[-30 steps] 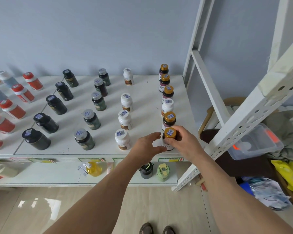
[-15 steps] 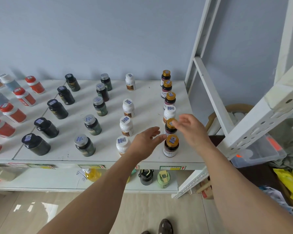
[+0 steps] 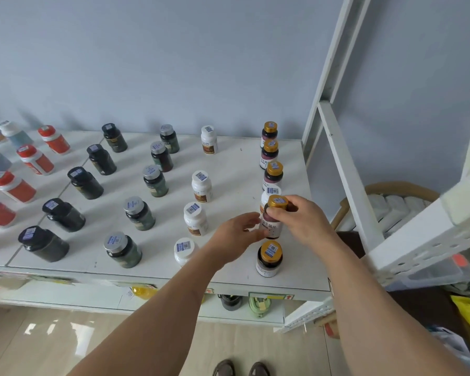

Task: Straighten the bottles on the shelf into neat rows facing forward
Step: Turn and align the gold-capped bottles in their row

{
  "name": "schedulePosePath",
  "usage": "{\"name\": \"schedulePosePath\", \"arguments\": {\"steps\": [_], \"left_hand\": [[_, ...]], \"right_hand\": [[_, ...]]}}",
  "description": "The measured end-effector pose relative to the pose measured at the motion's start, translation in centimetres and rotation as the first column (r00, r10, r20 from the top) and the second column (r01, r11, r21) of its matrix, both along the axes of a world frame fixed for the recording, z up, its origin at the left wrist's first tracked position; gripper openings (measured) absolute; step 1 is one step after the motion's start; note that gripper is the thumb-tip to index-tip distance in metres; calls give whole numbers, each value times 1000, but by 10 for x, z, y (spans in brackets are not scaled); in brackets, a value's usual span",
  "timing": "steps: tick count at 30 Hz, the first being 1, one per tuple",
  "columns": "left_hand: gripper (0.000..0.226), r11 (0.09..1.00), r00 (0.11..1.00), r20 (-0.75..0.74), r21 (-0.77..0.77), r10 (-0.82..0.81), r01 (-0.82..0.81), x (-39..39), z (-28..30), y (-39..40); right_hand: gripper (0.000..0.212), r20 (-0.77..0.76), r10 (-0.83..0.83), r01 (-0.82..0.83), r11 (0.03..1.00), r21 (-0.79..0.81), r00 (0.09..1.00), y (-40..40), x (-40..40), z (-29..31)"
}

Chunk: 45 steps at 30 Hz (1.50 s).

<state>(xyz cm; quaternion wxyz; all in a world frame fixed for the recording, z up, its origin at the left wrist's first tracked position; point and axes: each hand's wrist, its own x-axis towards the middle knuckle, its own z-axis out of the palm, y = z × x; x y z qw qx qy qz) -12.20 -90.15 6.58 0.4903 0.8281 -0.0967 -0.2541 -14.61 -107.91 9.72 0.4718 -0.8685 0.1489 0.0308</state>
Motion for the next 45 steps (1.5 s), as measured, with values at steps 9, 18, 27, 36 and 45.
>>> {"name": "schedulePosePath", "arguments": {"steps": [9, 18, 27, 36, 45], "left_hand": [[27, 971, 980, -193, -240, -57, 9, 19, 13, 1], [43, 964, 966, -246, -267, -84, 16, 25, 7, 6], [51, 957, 968, -235, -288, -93, 22, 26, 9, 6], [56, 994, 989, -127, -89, -71, 60, 29, 16, 7], [64, 987, 991, 75, 123, -109, 99, 35, 19, 10]], "right_hand": [[40, 19, -26, 27, 998, -59, 999, 9, 15, 25], [43, 0, -35, 35, 995, -90, 999, 16, 21, 26], [42, 4, -35, 36, 997, -74, 999, 14, 21, 24], [36, 3, -26, 26, 1000, -17, 1000, 10, 14, 19], [41, -78, 6, 2, 995, 97, 997, 9, 0, -14]]}}
